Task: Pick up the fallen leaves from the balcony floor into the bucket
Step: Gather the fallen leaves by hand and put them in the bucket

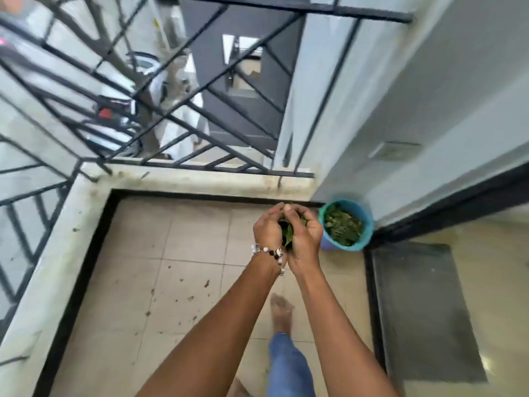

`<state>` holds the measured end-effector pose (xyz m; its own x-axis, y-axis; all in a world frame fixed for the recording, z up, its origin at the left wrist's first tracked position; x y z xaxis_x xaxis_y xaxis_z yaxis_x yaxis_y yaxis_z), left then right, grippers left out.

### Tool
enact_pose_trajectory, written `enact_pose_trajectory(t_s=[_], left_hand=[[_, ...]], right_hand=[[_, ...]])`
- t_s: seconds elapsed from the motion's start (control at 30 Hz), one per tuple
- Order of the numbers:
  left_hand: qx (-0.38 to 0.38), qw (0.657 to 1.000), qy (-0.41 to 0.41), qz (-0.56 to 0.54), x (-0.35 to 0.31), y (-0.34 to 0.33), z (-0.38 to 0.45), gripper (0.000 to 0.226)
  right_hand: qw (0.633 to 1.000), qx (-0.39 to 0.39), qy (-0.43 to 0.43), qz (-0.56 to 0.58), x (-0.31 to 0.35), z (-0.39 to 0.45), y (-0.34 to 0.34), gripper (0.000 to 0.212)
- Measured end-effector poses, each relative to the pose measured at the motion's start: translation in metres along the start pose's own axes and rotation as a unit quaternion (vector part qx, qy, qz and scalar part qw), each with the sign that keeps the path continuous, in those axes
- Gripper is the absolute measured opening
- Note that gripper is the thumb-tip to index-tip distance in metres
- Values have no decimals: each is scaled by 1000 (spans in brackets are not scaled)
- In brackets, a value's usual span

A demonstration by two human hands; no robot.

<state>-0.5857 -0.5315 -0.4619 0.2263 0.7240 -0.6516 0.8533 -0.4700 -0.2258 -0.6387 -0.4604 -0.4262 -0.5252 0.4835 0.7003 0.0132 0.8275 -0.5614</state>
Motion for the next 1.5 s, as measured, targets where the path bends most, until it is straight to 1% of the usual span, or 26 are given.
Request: enact_pose_trajectory(t_s=[0.1, 0.2, 0.27, 0.33, 0.4, 0.43, 0.53, 0.63, 0.67, 0.77, 0.8, 0.83, 0.9, 1.0, 1.1, 1.17, 1.27, 1.33, 1.4, 1.5], left_hand=[[41, 998, 27, 49, 30, -68, -5, 18], [65, 992, 86, 60, 79, -132, 12, 17], [73, 987, 122, 69, 109, -165, 32, 16], [65, 983, 149, 81, 144, -202, 64, 23], [59, 980, 175, 80, 180, -233, 105, 21], [62, 977, 188, 82, 194, -246, 122, 20], [78, 972, 209, 70, 248, -285, 191, 32], [71, 971, 216, 71, 282, -301, 244, 47], [64, 971, 217, 82, 288, -302, 258, 52], [78, 965, 226, 110, 307, -308, 292, 69], [78, 963, 230, 119, 311, -307, 299, 68], [78, 960, 237, 125, 314, -304, 302, 63], [73, 957, 239, 145, 313, -300, 300, 52], [67, 953, 223, 192, 299, -294, 284, 44], [63, 946, 212, 235, 281, -282, 265, 51], [51, 941, 196, 270, 263, -264, 248, 50], [41, 944, 166, 283, 230, -233, 213, 37], [39, 951, 148, 269, 198, -208, 181, 29], [25, 959, 119, 255, 159, -173, 143, 21], [-18, 970, 59, 234, 104, -105, 83, 11]], right_hand=[[995, -73, 13, 59, 43, 18, 56, 10], [982, -158, 9, 106, 68, 52, 126, 6], [973, -197, 1, 120, 74, 79, 166, 5], [965, -229, -7, 126, 76, 122, 211, 4], [958, -255, -16, 127, 68, 173, 259, 9], [955, -268, -25, 123, 64, 193, 277, 15], [946, -299, -39, 120, 40, 268, 342, 30], [939, -324, -51, 104, 18, 324, 390, 29], [942, -319, -57, 92, 10, 339, 401, 31], [949, -296, -103, 37, -14, 374, 434, 50], [951, -287, -113, 22, -20, 382, 443, 48], [951, -284, -120, -1, -22, 386, 450, 41], [949, -285, -122, -56, -12, 384, 455, 30], [930, -308, -120, -163, 12, 371, 453, 27], [922, -301, -106, -218, 34, 356, 434, 26], [926, -275, -89, -244, 46, 340, 406, 23], [936, -226, -75, -260, 53, 307, 356, 18], [943, -179, -71, -271, 57, 278, 310, 16], [944, -125, -68, -297, 58, 242, 258, 19], [942, -33, -53, -328, 59, 177, 173, 18]])
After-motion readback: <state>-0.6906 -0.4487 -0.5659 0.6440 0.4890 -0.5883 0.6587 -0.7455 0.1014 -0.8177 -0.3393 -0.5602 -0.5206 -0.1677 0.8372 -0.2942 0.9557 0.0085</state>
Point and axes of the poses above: each hand's wrist, its own z-axis towards the middle knuckle, its own y-axis out of the back of the hand, x = y × z, the point moved 10 cm from there along z, towards the middle knuckle, and after that the axes turned 12 degrees about z, right-handed, at the moved point
